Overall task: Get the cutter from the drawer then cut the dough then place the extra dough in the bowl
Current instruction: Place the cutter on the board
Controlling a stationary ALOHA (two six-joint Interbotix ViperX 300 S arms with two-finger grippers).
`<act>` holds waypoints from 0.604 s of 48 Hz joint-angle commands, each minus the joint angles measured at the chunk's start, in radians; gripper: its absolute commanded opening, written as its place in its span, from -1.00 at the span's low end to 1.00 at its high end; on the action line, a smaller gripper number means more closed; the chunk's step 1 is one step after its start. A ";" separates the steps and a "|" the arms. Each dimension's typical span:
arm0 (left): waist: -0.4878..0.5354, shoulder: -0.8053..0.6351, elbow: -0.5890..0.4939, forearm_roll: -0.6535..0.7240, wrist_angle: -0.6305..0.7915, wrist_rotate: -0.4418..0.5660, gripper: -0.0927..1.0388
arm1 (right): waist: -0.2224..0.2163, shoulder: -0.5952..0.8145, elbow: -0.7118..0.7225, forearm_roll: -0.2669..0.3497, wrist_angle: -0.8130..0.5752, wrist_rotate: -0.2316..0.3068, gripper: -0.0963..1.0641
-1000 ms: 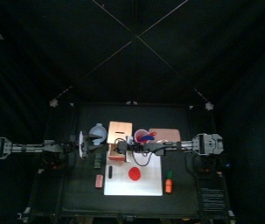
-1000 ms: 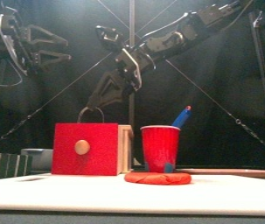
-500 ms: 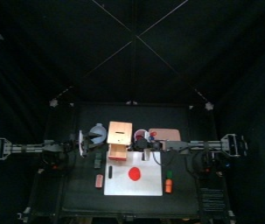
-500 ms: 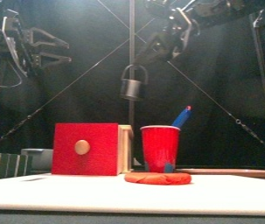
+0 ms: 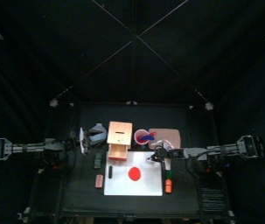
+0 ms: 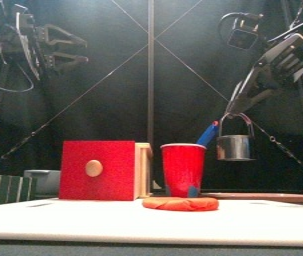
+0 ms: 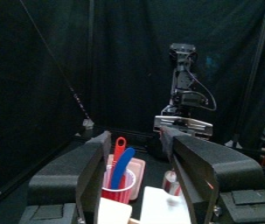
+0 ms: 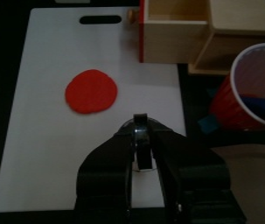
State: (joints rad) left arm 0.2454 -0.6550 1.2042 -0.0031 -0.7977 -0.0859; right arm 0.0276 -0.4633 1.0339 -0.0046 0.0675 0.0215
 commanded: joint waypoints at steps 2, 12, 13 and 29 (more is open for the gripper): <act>0.002 0.038 -0.040 0.000 -0.006 0.003 0.68 | -0.002 0.025 -0.003 -0.008 -0.055 -0.006 0.08; 0.046 0.087 -0.060 0.005 -0.006 0.031 0.69 | -0.011 0.118 -0.009 -0.020 -0.132 -0.008 0.09; 0.058 0.091 -0.064 0.006 -0.005 0.046 0.69 | -0.011 0.124 -0.009 -0.020 -0.133 -0.008 0.09; 0.222 0.249 -0.175 0.008 0.009 0.195 0.70 | -0.005 0.202 -0.044 -0.018 -0.149 -0.005 0.39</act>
State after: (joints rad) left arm 0.4464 -0.4464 1.0876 0.0046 -0.7869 0.1074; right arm 0.0215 -0.2500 1.0155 -0.0291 -0.0752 0.0123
